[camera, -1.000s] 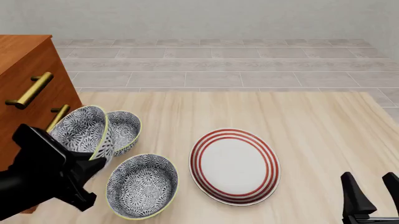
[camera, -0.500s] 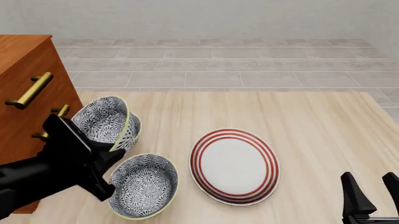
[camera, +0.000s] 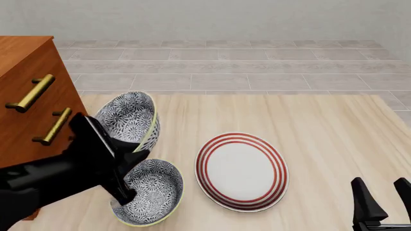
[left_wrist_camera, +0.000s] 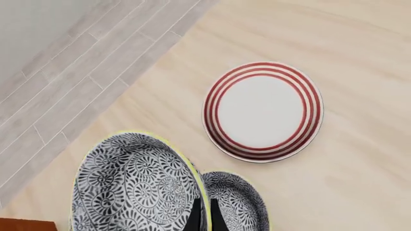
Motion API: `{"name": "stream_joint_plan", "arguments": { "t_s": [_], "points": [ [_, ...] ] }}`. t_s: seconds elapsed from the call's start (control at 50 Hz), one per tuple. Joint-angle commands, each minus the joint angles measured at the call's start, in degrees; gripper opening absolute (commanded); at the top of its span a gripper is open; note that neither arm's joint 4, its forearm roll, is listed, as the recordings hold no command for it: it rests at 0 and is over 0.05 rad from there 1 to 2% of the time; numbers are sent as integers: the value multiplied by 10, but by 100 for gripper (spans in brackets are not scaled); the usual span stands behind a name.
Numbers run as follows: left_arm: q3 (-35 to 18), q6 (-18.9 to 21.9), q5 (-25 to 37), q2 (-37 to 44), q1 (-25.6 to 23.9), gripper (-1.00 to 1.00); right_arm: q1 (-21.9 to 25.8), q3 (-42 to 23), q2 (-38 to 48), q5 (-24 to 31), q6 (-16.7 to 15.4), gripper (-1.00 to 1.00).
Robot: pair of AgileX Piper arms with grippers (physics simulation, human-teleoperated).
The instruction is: Put the bowl at the front on the plate.
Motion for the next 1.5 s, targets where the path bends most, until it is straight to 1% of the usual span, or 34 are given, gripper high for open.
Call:
{"name": "stream_joint_plan", "arguments": {
  "t_s": [0.02, 0.04, 0.12, 0.14, 0.22, 0.26, 0.28, 0.34, 0.4, 0.46, 0.48, 0.5, 0.52, 0.56, 0.58, 0.62, 0.64, 0.66, 0.68, 0.72, 0.74, 0.78, 0.82, 0.94, 1.04, 1.14, 1.22, 1.24, 1.28, 1.3, 1.38, 1.5],
  "points": [
    [-25, 6, -14, 14, -36, -100, 0, 0, 0, 0, 0, 100],
    [-24, 14, -20, 14, -40, -100, 0, 0, 0, 0, 0, 100],
    [-30, 6, -24, 25, -56, -100, 0, 0, 0, 0, 0, 100],
    [-27, 14, -30, 24, -58, -100, 0, 0, 0, 0, 0, 100],
    [-28, 15, -39, 32, -77, -100, 0, 0, 0, 0, 0, 100],
    [-29, 24, -46, 37, -81, -100, 0, 0, 0, 0, 0, 100],
    [-33, 29, -50, 39, -94, -100, 0, 0, 0, 0, 0, 100],
    [-36, 32, -52, 43, -97, -100, 0, 0, 0, 0, 0, 100],
    [-35, 51, -64, 52, -112, -100, 0, 0, 0, 0, 0, 100],
    [-36, 54, -66, 58, -112, -100, 0, 0, 0, 0, 0, 100],
    [-31, 71, -74, 60, -114, -100, 0, 0, 0, 0, 0, 100],
    [-31, 72, -75, 63, -118, -100, 0, 0, 0, 0, 0, 100],
    [-21, 94, -86, 64, -124, -100, 0, 0, 0, 0, 0, 100],
    [-20, 103, -90, 74, -121, -100, 0, 0, 0, 0, 0, 100],
    [-9, 129, -105, 73, -119, -100, 0, 0, 0, 0, 0, 100],
    [-19, 125, -105, 89, -107, -100, 0, 0, 0, 0, 0, 100],
    [-6, 149, -120, 82, -116, -100, 0, 0, 0, 0, 0, 100],
    [-13, 144, -116, 86, -114, -100, 0, 0, 0, 0, 0, 100],
    [-8, 160, -127, 86, -116, -100, 0, 0, 0, 0, 0, 100],
    [-12, 153, -124, 92, -120, -100, 0, 0, 0, 0, 0, 100],
    [-5, 166, -132, 92, -124, -100, 0, 0, 0, 0, 0, 100],
    [-10, 164, -130, 97, -126, -100, 0, 0, 0, 0, 0, 100],
    [-7, 177, -138, 99, -133, -100, 0, 0, 0, 0, 0, 100],
    [-15, 197, -151, 117, -139, -100, 0, 0, 0, 0, 0, 100],
    [-13, 214, -162, 131, -159, -100, 0, 0, 0, 0, 0, 100],
    [-33, 218, -144, 159, -197, -100, 0, 0, 0, 0, 0, 100],
    [-35, 218, -141, 162, -200, -100, 0, 0, 0, 0, 0, 100],
    [-48, 218, -134, 167, -212, -100, 0, 0, 0, 0, 0, 100],
    [-46, 224, -135, 172, -226, -100, 0, 0, 0, 0, 0, 100],
    [-49, 221, -135, 175, -222, -100, 0, 0, 0, 0, 0, 100],
    [-57, 228, -132, 190, -241, -100, 0, 0, 0, 0, 0, 100],
    [-73, 228, -126, 207, -251, -100, 0, 0, 0, 0, 0, 100]
  ]
}}
